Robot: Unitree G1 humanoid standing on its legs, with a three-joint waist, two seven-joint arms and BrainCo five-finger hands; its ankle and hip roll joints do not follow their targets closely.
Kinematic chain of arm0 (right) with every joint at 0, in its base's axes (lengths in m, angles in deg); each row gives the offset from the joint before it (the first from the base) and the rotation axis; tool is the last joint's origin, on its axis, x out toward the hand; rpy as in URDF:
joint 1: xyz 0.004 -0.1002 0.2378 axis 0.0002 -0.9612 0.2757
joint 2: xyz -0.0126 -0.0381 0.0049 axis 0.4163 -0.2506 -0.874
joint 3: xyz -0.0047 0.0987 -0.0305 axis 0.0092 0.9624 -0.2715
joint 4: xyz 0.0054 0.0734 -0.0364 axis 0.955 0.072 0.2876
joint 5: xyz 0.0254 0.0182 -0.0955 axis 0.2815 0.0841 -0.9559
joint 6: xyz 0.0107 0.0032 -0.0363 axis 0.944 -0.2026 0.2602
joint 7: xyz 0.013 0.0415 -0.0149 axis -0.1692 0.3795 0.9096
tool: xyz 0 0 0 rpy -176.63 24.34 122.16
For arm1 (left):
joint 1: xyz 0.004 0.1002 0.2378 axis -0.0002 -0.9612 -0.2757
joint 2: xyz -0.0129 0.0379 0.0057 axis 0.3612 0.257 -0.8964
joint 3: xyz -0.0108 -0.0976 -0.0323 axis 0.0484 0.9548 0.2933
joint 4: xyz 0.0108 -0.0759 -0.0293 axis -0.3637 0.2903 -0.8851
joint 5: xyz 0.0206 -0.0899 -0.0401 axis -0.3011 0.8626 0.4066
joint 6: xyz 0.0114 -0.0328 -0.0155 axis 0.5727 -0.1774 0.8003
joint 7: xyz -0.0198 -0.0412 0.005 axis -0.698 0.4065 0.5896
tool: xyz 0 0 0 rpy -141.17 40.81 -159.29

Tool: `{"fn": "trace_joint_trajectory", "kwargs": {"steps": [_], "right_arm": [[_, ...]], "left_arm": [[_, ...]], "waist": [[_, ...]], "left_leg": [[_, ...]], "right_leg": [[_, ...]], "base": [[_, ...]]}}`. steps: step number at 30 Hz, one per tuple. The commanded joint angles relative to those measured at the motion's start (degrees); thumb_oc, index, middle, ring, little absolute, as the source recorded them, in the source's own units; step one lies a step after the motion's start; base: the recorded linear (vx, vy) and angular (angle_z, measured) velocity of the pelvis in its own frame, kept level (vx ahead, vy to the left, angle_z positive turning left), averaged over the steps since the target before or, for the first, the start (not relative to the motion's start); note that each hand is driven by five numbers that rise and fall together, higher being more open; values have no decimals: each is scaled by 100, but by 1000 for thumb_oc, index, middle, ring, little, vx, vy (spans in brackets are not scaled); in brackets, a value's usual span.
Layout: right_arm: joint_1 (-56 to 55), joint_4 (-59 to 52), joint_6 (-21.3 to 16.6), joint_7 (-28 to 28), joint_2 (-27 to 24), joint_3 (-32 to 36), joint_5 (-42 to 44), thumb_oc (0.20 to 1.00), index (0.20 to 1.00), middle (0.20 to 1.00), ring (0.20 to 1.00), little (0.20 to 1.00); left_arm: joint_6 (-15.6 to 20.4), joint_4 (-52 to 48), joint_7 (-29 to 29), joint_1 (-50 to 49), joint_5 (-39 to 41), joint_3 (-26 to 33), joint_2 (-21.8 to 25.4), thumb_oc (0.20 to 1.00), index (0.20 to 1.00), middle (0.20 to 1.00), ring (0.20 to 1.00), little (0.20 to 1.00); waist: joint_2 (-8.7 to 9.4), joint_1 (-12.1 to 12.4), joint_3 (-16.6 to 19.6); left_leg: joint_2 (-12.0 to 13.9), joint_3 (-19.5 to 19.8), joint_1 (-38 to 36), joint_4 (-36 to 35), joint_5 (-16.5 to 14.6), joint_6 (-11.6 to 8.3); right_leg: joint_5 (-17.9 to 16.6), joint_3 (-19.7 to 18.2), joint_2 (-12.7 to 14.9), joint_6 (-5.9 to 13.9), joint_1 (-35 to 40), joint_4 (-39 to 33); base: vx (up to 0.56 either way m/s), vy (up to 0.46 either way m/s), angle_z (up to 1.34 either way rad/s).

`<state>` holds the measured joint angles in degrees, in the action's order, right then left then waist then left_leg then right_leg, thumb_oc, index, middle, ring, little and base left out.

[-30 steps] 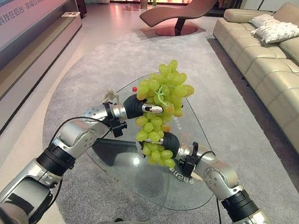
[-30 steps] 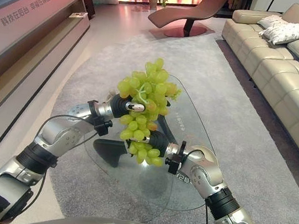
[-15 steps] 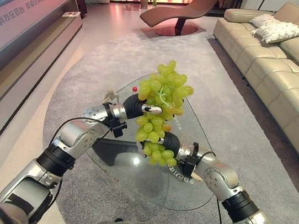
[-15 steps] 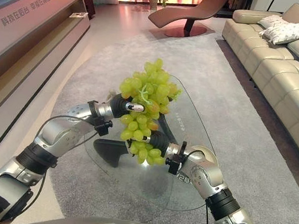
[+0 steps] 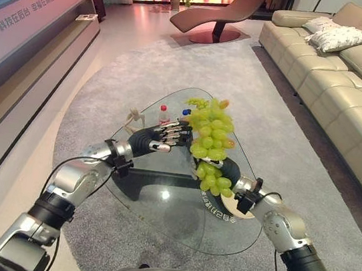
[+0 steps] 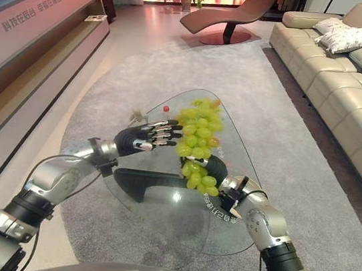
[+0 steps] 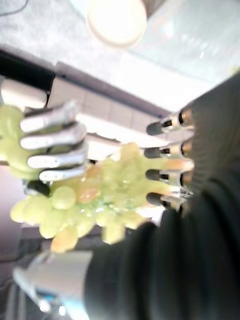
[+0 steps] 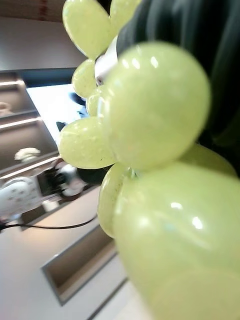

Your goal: Pick up fruits into the plate

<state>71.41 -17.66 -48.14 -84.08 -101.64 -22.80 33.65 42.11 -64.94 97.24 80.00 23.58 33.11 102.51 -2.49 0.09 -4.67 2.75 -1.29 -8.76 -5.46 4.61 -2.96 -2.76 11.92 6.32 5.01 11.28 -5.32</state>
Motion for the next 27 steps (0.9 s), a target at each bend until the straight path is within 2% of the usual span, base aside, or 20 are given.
{"fn": "trace_joint_trajectory", "kwargs": {"steps": [1,7,13,15,19,20,22,24,26,27], "right_arm": [[218,-156,-667,-119,213,497,502,200,200,200,200,200],[-129,66,-855,45,183,995,384,200,200,200,200,200],[-326,407,-1087,389,95,1419,111,200,200,200,200,200],[-210,616,-1250,598,5,1452,72,200,200,200,200,200],[218,1066,-1589,987,-139,1401,103,200,200,200,200,200],[504,1262,-1688,1208,-211,1357,96,200,200,200,200,200],[834,1440,-1787,1445,-289,1300,22,200,200,200,200,200],[1282,1722,-1953,1717,-397,1198,-36,200,200,200,200,200],[1801,2060,-2083,2071,-653,1138,-157,200,200,200,200,200],[1874,2108,-2109,2109,-690,1129,-182,200,200,200,200,200]], "left_arm": [[282,258,-1,49,-168,552,225,1000,1000,1000,1000,1000],[462,901,-345,-610,-613,986,149,1000,1000,1000,1000,1000],[946,2128,-1376,-1156,-1408,1160,-115,1000,1000,1000,1000,1000],[1308,2928,-1977,-1137,-1671,942,-261,1000,1000,1000,1000,1000],[1578,4203,-2702,-821,-1930,635,-652,1000,1000,1000,1000,1000],[1474,4624,-2986,-658,-1885,471,-779,1000,1000,1000,1000,1000],[1433,5159,-3196,-533,-1967,360,-884,1000,1000,1000,1000,1000],[1517,5634,-3374,-427,-2065,175,-979,1000,1000,1000,1000,1000],[1475,5946,-3550,-353,-2035,-2,-1057,1000,1000,1000,1000,1000],[1500,5966,-3584,-337,-2024,-15,-1067,1000,1000,1000,1000,1000]], "waist": [[213,180,-59],[204,185,-147],[210,165,-382],[214,158,-566],[217,131,-963],[200,105,-1174],[180,70,-1443],[163,59,-1776],[101,69,-2137],[92,68,-2180]], "left_leg": [[-72,-352,-448,83,-782,11],[-52,-340,-430,98,-774,-12],[-28,-333,-290,147,-758,-37],[-15,-304,-99,241,-745,-54],[-14,-253,291,383,-707,-57],[-20,-223,467,436,-674,-58],[-35,-204,694,487,-626,-45],[-51,-145,1029,602,-564,-48],[-66,-40,1451,759,-475,-64],[-67,-25,1521,793,-467,-65]], "right_leg": [[121,-113,297,320,27,32],[110,-89,311,329,10,32],[76,-73,336,340,-140,48],[49,-94,350,340,-332,116],[16,-160,342,321,-725,250],[0,-201,325,302,-904,310],[-24,-255,285,264,-1150,383],[-43,-303,245,209,-1477,520],[-38,-296,179,140,-1935,772],[-33,-296,174,130,-2017,823]], "base": [[0,0,0],[16,2,0],[-14,-26,-1],[-112,-85,0],[-175,-93,3],[-212,-107,5],[-200,-104,10],[-233,-120,6],[-219,-120,-6],[-170,-92,-10]]}}
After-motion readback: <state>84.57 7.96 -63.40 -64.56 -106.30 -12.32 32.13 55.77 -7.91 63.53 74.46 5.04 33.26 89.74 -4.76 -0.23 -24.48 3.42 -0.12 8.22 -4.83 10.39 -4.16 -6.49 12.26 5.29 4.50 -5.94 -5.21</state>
